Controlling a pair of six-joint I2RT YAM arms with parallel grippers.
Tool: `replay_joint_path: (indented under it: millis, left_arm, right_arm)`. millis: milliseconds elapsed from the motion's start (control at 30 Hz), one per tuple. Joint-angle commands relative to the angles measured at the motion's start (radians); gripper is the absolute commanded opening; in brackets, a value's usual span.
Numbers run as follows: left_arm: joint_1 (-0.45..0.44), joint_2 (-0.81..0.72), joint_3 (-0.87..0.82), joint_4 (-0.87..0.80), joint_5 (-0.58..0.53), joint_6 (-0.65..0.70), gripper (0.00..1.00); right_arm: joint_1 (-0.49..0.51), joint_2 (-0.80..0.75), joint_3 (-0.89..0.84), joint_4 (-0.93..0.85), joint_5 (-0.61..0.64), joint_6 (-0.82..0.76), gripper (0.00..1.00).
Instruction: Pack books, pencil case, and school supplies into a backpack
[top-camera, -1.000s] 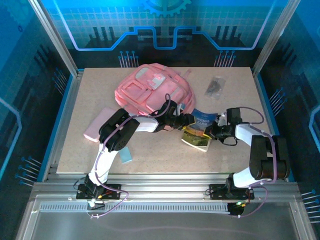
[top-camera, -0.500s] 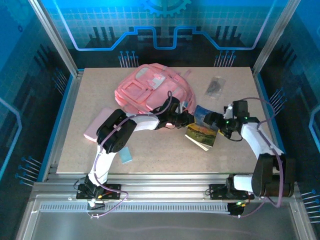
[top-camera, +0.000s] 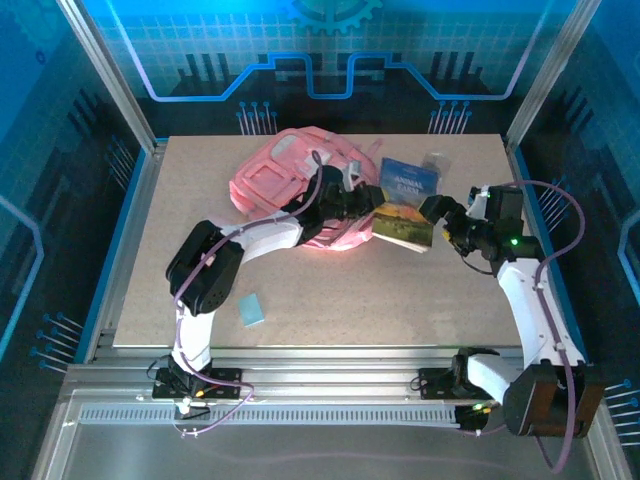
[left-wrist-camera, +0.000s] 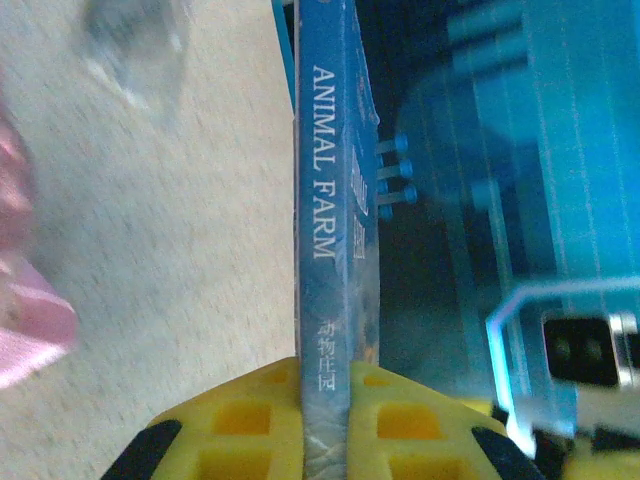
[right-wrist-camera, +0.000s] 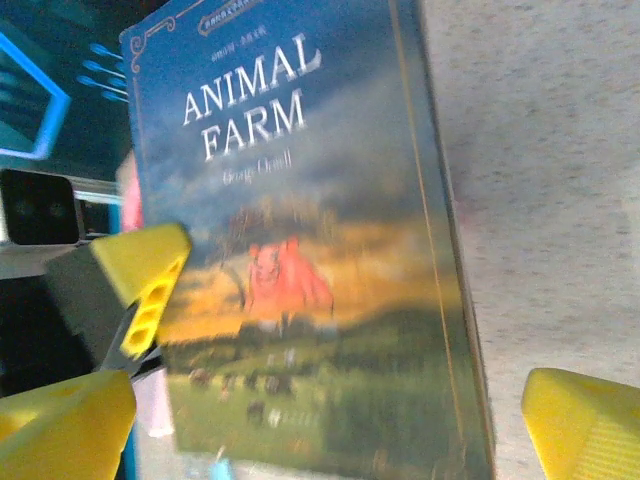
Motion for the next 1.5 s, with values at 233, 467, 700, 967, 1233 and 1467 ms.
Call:
replay_joint_path:
  millis: [233,467,700,967,1233,1467]
  left_arm:
    - [0.023,-0.089,-0.051,0.222,-0.379,-0.086,0.0]
    - [0.014,-0.125,-0.116,0.317,-0.42,-0.151,0.0]
    - [0.0,-0.157,-0.2,0.435,-0.448,-0.222,0.0]
    - [-0.006,-0.174,-0.257,0.451,-0.428,-0.262,0.0]
    - [0.005,-0.236,-0.273,0.272,-0.342,-0.09,0.66]
    - [0.032,-0.282,-0.172,-0.179,-0.278,0.271,0.71]
  right_arm:
    - [0.247,0.036,-0.184,0.547,0.125,0.504,1.0]
    - [0.36,0.156,-0.179,0.778,0.252,0.595,1.0]
    - [0.405,0.292,-0.166,1.003,0.265,0.638,0.99]
    - [0.398,0.307,-0.164,1.08,0.333,0.605,0.21]
    - [0.318,0.254,-0.142,0.9,0.297,0.503,0.0]
    - [0.148,0.143,-0.1,0.593,0.207,0.28,0.0]
